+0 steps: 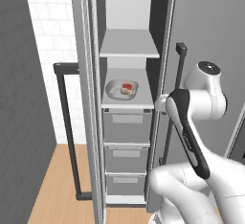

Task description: Take the meat container that has the steak and place it on the second highest rack of the freezer. Then take the vegetable container that has the cucumber and avocado and place it on the highest rack of the freezer.

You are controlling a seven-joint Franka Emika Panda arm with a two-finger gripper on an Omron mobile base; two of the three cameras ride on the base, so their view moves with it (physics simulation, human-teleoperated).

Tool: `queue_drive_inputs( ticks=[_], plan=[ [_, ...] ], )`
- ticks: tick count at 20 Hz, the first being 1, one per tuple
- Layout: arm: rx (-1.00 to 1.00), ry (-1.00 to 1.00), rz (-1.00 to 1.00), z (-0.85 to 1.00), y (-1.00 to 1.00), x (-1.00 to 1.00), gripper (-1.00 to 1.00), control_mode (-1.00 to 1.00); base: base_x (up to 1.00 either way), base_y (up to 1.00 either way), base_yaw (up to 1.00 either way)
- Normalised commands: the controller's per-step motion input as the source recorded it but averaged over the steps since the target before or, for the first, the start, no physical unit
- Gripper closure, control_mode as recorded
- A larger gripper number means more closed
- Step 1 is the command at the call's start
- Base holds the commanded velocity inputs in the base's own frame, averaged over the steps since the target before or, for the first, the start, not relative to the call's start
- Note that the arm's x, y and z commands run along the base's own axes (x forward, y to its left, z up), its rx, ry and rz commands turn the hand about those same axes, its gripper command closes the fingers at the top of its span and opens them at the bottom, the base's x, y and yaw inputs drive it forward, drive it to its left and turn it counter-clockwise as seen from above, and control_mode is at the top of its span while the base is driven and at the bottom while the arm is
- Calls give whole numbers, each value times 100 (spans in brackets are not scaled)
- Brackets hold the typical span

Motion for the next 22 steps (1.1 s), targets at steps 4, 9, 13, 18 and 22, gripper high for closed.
queue_drive_inputs(
  ticks=[4, 9, 13, 18, 22],
  plan=[
    [-20, 0, 24, 91, 0, -75, -100, -100, 0, 0, 0],
    [-8, -3, 17, 43, -4, -54, -100, -100, 0, 0, 0],
    [0, -4, 2, 0, -3, -31, -100, -100, 0, 0, 0],
    [0, -3, 0, -1, 1, -14, -100, -100, 0, 0, 0],
    [0, 0, 0, 0, 0, 0, -100, -100, 0, 0, 0]
  ],
)
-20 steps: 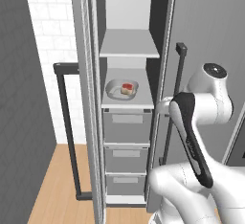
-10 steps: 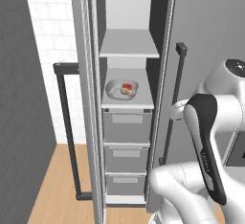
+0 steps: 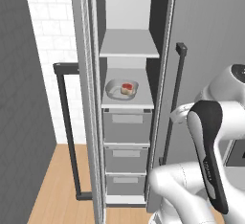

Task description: Take the meat container that has the steak and place it on the second highest rack of the freezer. Then take the vegetable container that has the cucumber and avocado and place it on the highest rack of the freezer.

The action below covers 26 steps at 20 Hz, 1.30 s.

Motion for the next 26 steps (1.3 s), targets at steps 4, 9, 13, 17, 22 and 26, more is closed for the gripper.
queue_drive_inputs(
  ticks=[4, 9, 13, 17, 22, 26],
  plan=[
    [0, 0, 0, 0, 0, 0, -100, 100, -7, 0, 0],
    [0, 0, 0, 0, 0, 0, -100, 100, -70, -9, 0],
    [0, 0, 0, 0, 0, 0, -100, 100, -91, -21, 0],
    [0, 0, 0, 0, 0, 0, -100, 100, -58, -29, -11],
    [0, 0, 0, 0, 0, 0, -100, 100, -6, -73, -38],
    [0, 0, 0, 0, 0, 0, -100, 100, 0, -100, -59]
  ],
)
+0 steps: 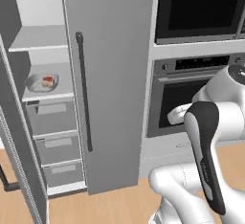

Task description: Take the meat container that has the steak and place it on the second highest rack of the freezer. Then take the vegetable container that has the cucumber and avocado and place it on the highest rack of the freezer.

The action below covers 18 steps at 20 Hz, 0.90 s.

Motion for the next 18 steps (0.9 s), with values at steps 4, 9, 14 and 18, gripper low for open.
queue_drive_inputs(
  ticks=[4, 9, 14, 18],
  plan=[
    [0, 0, 0, 0, 0, 0, -100, 100, 2, -100, -57],
    [0, 0, 0, 0, 0, 0, -100, 100, 49, -100, -42],
    [0, 0, 0, 0, 0, 0, -100, 100, 96, -100, -19],
    [0, 0, 0, 0, 0, 0, -100, 100, 100, -98, 1]
  ],
)
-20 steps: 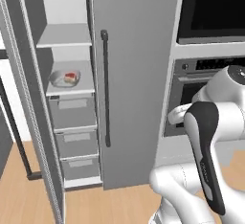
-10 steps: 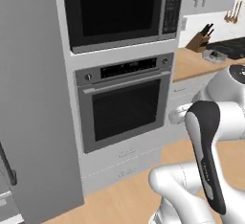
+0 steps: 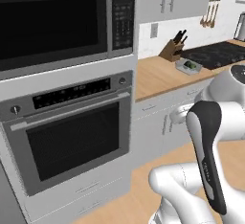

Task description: Take the meat container that has the steak and place it on the second highest rack of the freezer. Then take the vegetable container that has the cucumber and avocado and place it on the highest rack of the freezer.

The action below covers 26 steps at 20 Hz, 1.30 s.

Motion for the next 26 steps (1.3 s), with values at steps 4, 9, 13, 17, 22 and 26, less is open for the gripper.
queue_drive_inputs(
  ticks=[4, 9, 13, 17, 22, 26],
  plan=[
    [0, 0, 0, 0, 0, 0, -100, 100, 100, -97, 15],
    [0, 0, 0, 0, 0, 0, -100, 100, 68, -100, -3],
    [0, 0, 0, 0, 0, 0, -100, 100, 70, -100, -10],
    [0, 0, 0, 0, 0, 0, -100, 100, 94, -100, 7],
    [0, 0, 0, 0, 0, 0, -100, 100, 99, -100, 42],
    [0, 0, 0, 0, 0, 0, -100, 100, 69, -88, 42]
  ],
)
